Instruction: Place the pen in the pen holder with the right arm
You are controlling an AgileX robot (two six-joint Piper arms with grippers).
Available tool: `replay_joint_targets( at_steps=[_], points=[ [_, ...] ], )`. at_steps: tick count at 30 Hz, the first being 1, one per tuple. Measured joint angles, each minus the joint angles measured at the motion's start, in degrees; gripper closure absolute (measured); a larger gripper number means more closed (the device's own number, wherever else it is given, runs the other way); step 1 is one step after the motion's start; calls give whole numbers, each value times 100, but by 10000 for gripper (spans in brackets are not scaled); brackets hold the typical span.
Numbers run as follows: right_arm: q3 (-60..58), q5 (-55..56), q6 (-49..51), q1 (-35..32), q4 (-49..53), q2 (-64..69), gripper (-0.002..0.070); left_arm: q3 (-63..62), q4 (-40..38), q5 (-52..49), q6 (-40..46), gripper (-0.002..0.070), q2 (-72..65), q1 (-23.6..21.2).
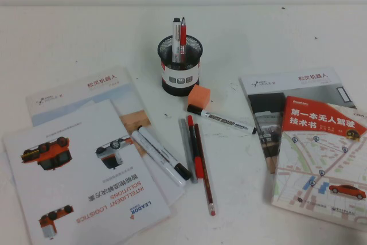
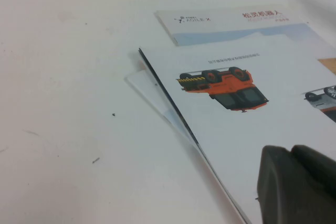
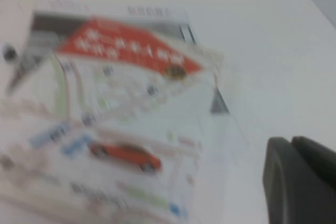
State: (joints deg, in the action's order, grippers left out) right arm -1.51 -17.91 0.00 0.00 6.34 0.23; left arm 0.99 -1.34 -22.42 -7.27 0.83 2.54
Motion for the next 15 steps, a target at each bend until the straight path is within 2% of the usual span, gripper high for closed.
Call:
replay_joint_targets(
  at_steps=[1, 6, 11, 13, 15],
  points=[
    [0, 0, 0, 0, 0, 0, 696, 0, 0, 0, 0, 677, 0, 0],
    [0, 628, 0, 0, -1296, 0, 696, 0, 0, 0, 0, 677, 0, 0],
    [0, 701, 0, 0, -1898, 0, 696, 0, 0, 0, 0, 678, 0, 0],
    [0, 714, 58, 0, -2618, 0, 696, 0, 0, 0, 0, 678, 0, 0],
    [0, 713, 156, 0, -3958, 0, 696, 0, 0, 0, 0, 678, 0, 0]
  ],
)
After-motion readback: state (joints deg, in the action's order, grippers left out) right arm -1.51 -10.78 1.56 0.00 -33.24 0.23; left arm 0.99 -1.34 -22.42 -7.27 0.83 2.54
